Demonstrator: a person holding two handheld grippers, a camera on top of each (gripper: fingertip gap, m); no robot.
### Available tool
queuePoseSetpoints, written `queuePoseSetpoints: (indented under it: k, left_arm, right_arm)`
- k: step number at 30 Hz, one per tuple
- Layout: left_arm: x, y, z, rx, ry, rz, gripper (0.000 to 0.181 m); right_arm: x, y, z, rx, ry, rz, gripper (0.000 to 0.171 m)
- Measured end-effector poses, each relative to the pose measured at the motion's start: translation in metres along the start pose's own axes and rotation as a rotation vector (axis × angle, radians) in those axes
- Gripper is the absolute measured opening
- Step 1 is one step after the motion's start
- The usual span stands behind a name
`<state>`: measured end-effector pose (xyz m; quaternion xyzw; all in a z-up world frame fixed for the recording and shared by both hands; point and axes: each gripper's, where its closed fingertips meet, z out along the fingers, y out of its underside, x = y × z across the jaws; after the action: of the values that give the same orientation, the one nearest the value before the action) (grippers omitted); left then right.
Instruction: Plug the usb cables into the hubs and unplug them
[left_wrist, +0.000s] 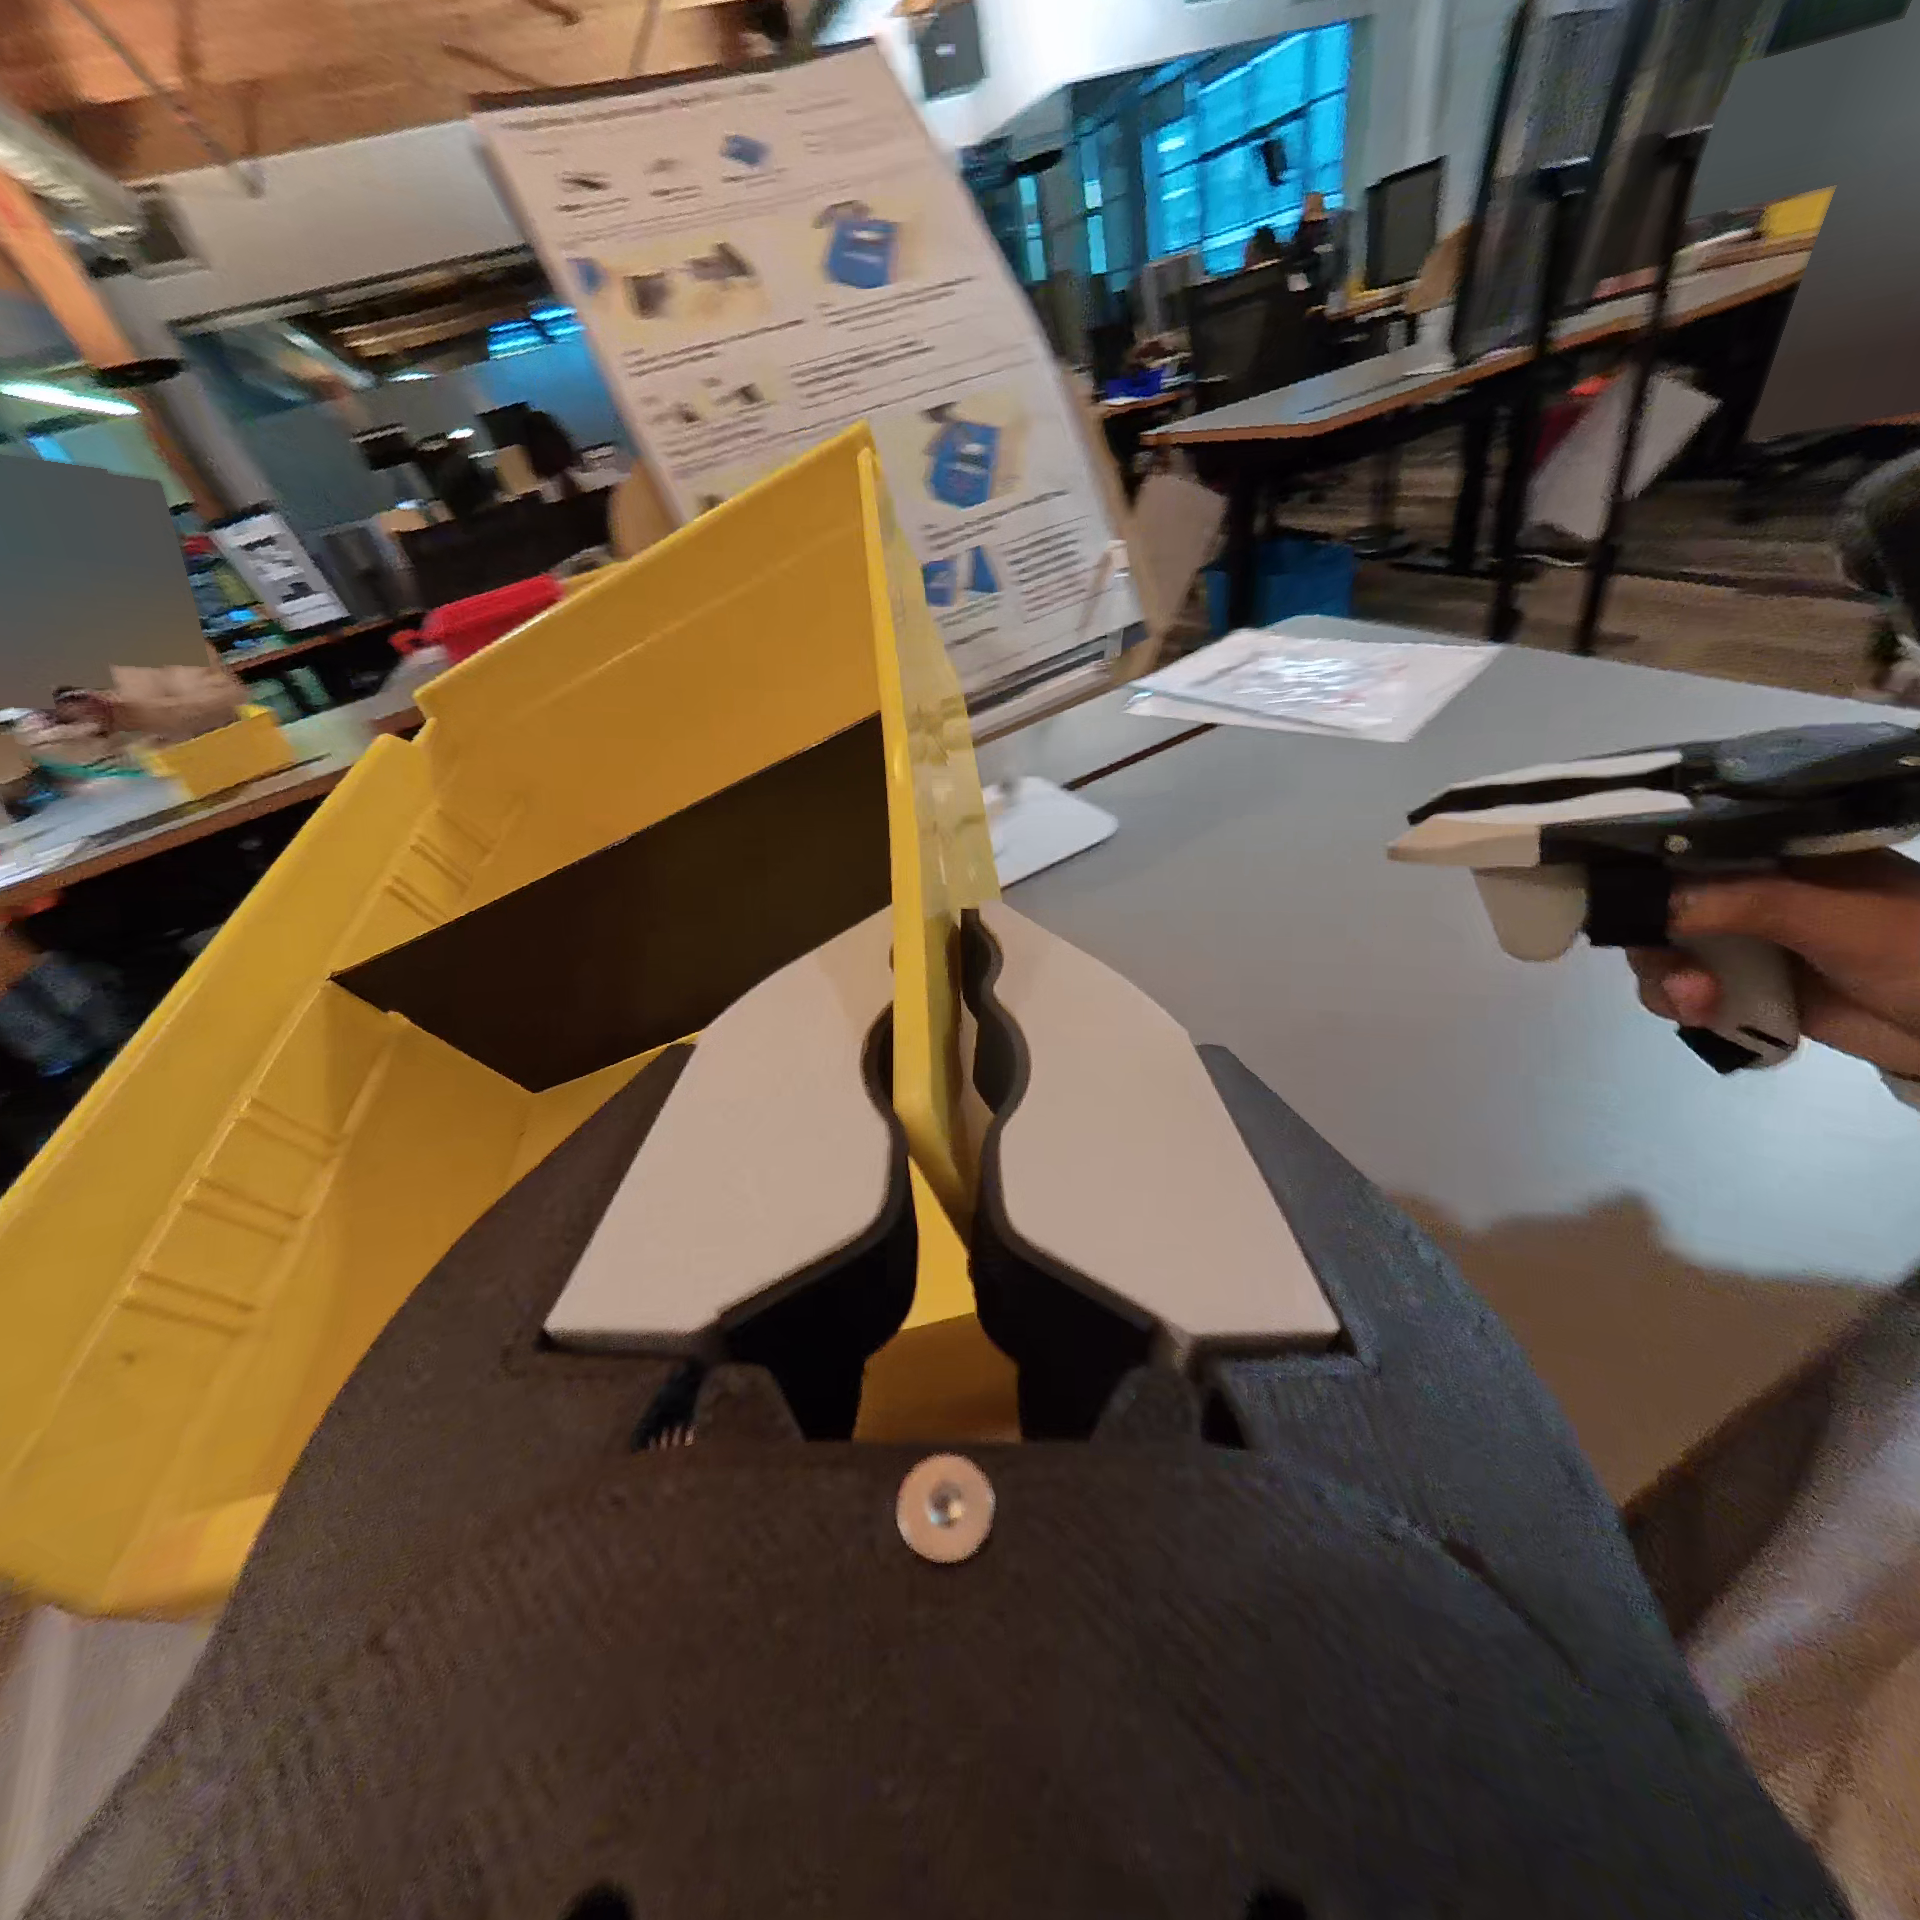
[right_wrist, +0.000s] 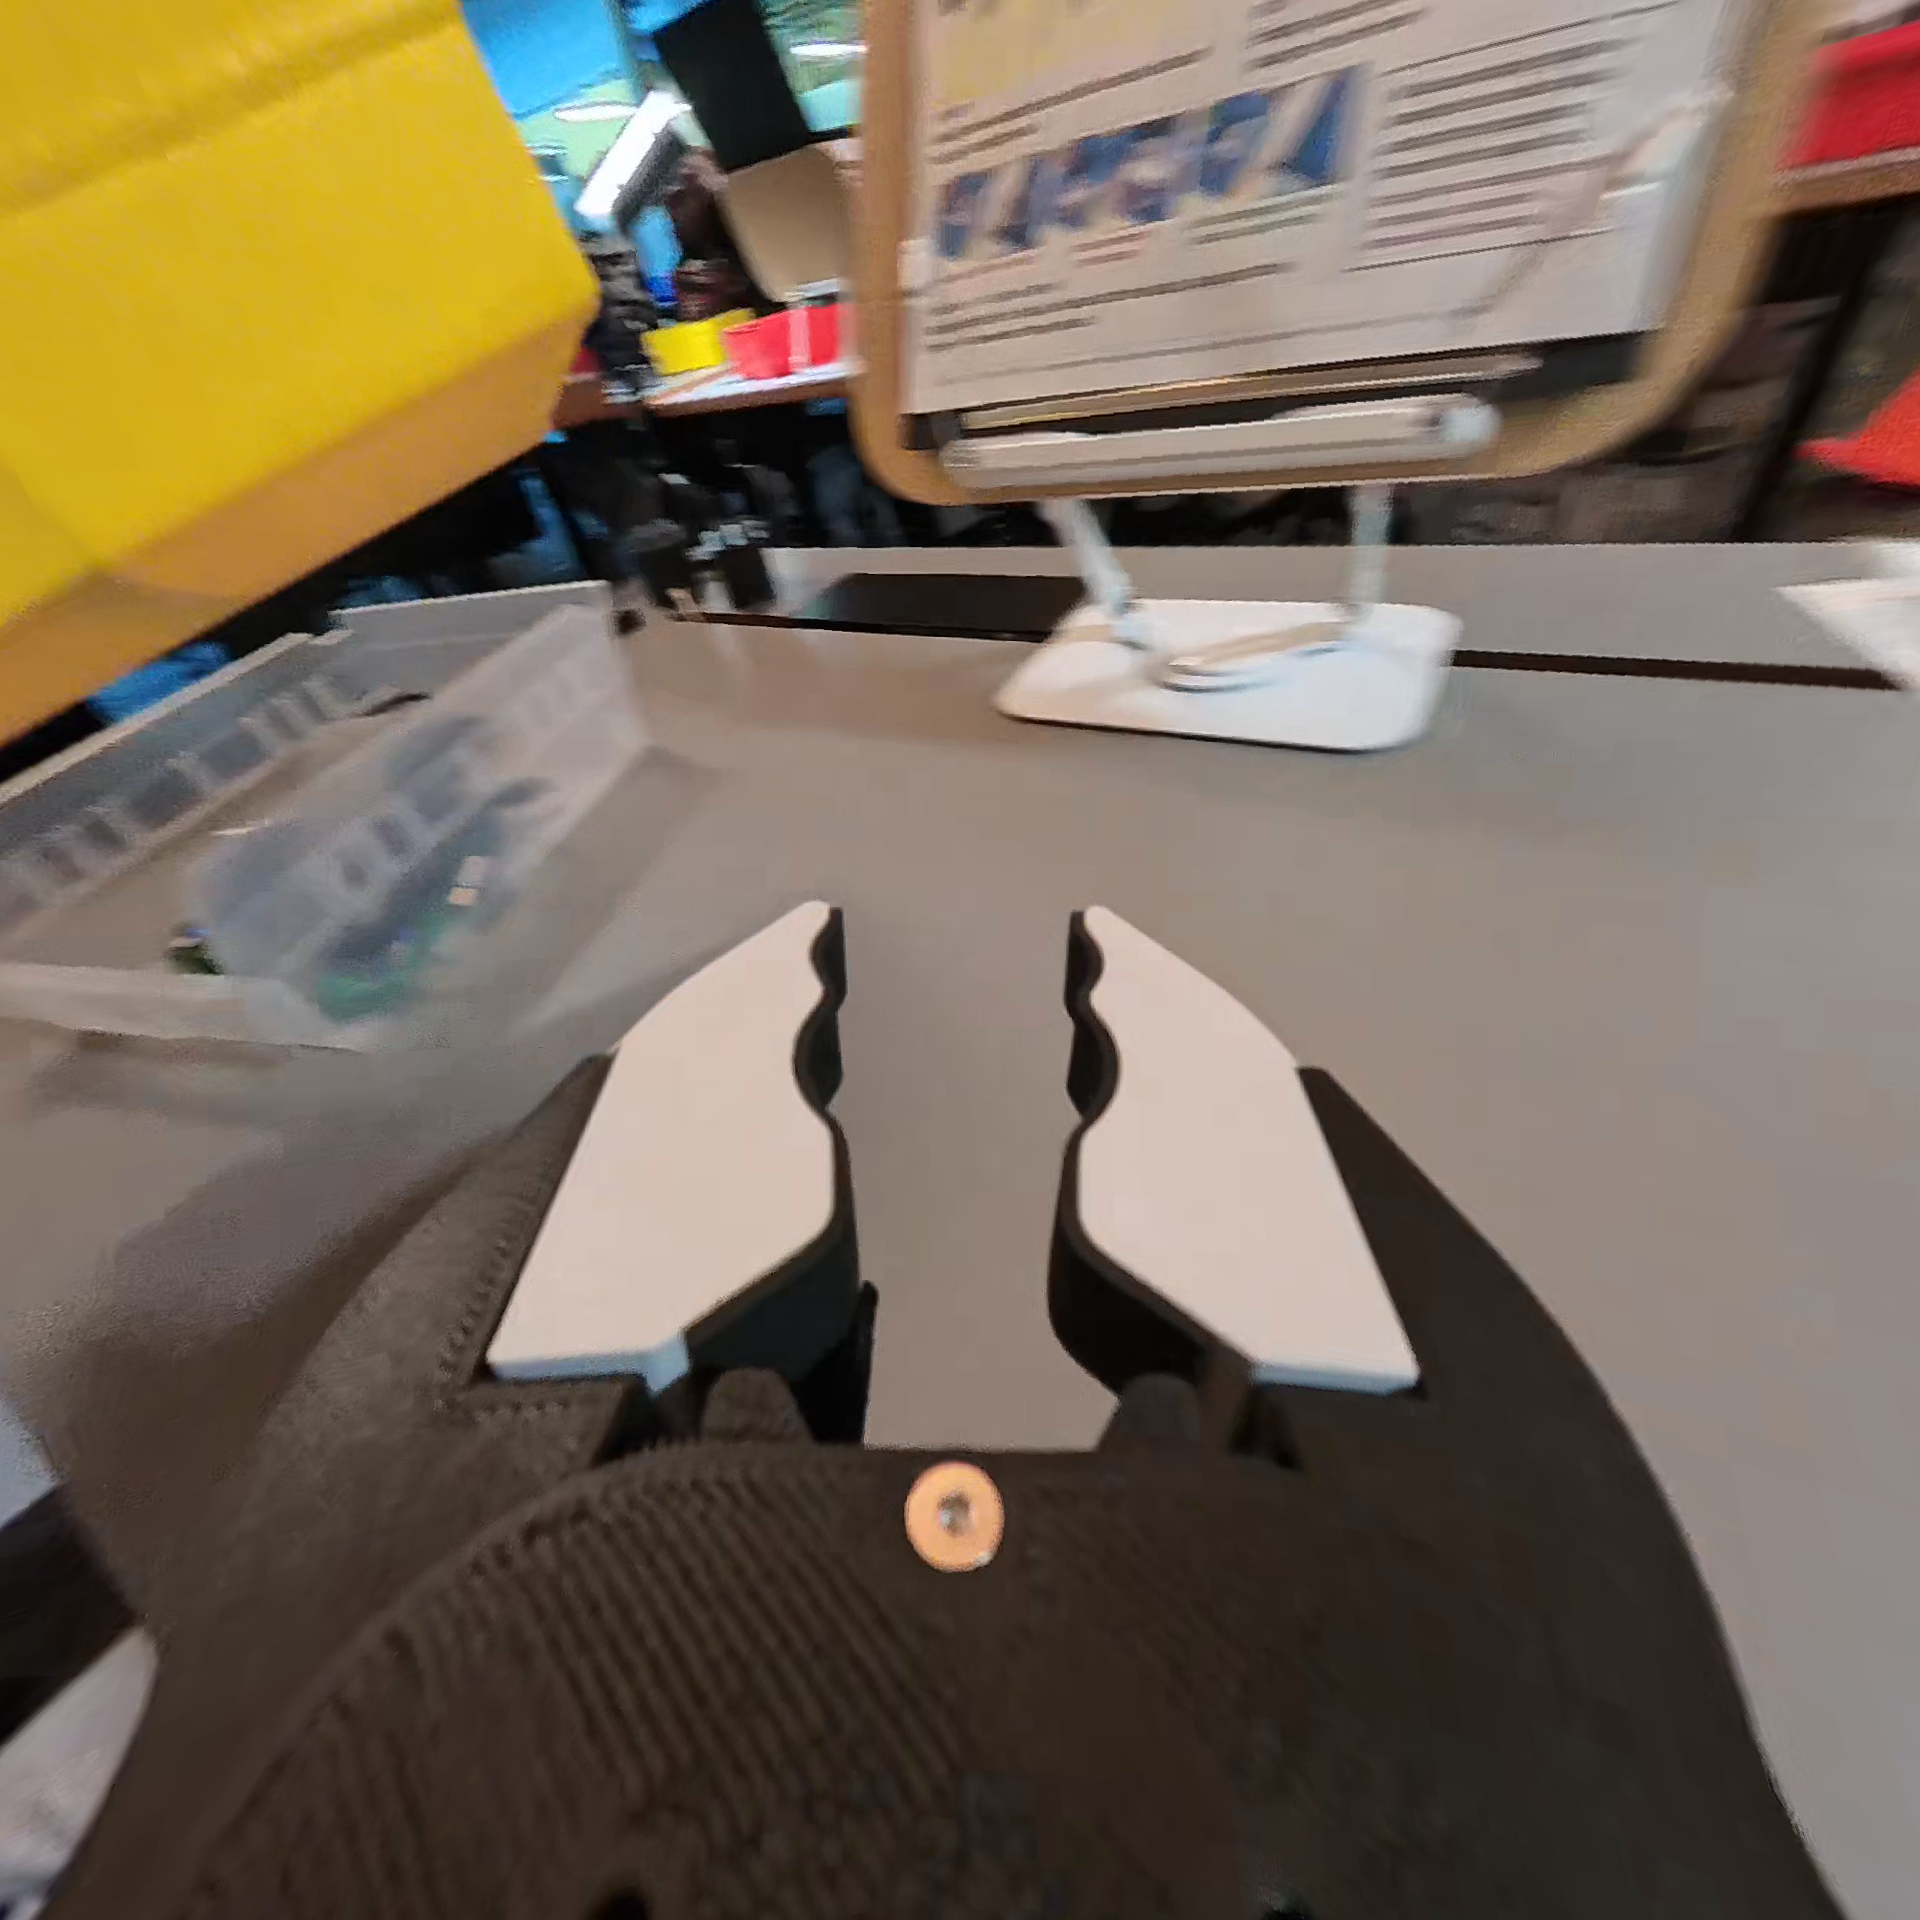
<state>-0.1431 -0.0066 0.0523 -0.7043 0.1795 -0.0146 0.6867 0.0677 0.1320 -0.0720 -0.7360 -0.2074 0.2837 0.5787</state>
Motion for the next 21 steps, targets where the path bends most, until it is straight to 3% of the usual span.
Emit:
queuePoseSetpoints:
  k: [4, 9, 14, 21]
  left_arm:
    - [0.081, -0.004, 0.03, 0.004, 0.199, -0.013, 0.004]
    - [0.173, 0.013, 0.079, -0.052, 0.419, -0.062, 0.005]
    - [0.239, 0.056, 0.123, -0.149, 0.512, -0.053, 0.005]
    - [0.295, 0.084, 0.154, -0.131, 0.549, -0.014, 0.007]
  right_arm:
    - [0.071, 0.002, -0.058, 0.003, 0.171, 0.014, 0.039]
    - [0.109, -0.001, -0.111, 0.093, 0.256, 0.054, 0.037]
    - [0.118, 0.006, -0.122, 0.104, 0.201, 0.133, 0.036]
    - [0.116, 0.042, -0.12, -0.025, 0.124, 0.257, 0.039]
